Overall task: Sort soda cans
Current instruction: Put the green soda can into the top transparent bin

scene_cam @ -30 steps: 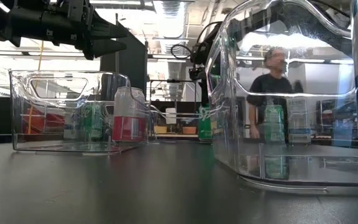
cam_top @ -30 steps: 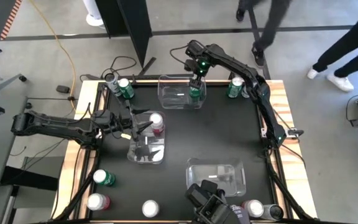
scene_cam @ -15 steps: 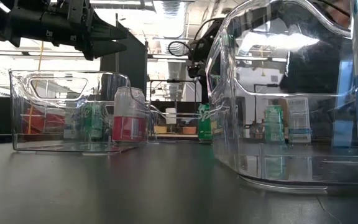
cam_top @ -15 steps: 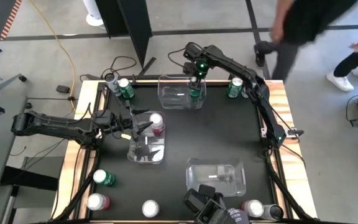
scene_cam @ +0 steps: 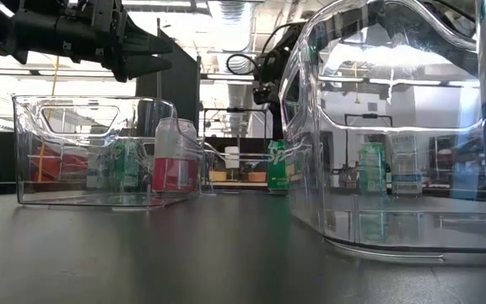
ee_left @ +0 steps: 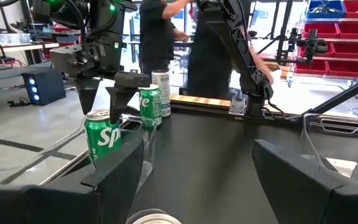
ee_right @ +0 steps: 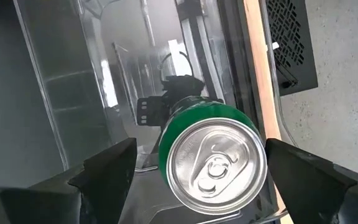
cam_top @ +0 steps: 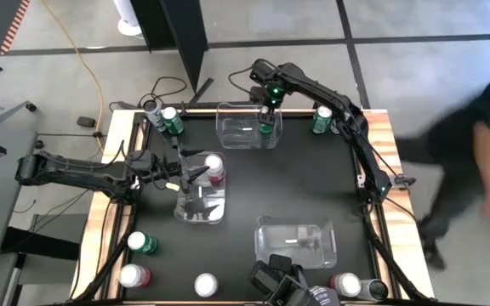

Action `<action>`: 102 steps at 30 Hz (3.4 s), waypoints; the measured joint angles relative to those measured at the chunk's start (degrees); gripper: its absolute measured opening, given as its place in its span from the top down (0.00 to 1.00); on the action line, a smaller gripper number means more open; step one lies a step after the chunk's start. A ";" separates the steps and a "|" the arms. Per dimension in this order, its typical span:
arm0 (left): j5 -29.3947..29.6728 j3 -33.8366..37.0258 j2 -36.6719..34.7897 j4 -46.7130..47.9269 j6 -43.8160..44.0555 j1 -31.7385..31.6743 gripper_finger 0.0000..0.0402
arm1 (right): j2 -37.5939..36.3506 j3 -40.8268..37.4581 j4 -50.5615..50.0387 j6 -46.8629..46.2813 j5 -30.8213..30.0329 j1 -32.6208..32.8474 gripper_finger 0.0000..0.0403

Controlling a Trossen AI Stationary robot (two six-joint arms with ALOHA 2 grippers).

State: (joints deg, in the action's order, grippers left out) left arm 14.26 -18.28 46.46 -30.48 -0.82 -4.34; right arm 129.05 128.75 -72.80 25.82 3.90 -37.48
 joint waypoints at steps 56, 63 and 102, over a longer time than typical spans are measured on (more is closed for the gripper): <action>1.41 0.00 0.02 0.20 3.04 0.00 0.27 | -61.12 -72.19 50.80 -21.78 -7.17 29.70 0.45; 2.59 0.00 0.03 0.23 3.36 0.00 0.27 | -77.46 -82.37 50.47 -27.00 -15.91 32.38 0.54; 3.70 0.00 0.04 0.20 5.20 0.00 0.27 | -89.34 -89.72 53.48 -19.00 -32.51 35.02 0.87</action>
State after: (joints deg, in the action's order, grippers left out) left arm 17.96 -18.28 46.50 -30.28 4.38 -4.34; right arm 39.71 39.03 -19.32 6.82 -28.61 -2.46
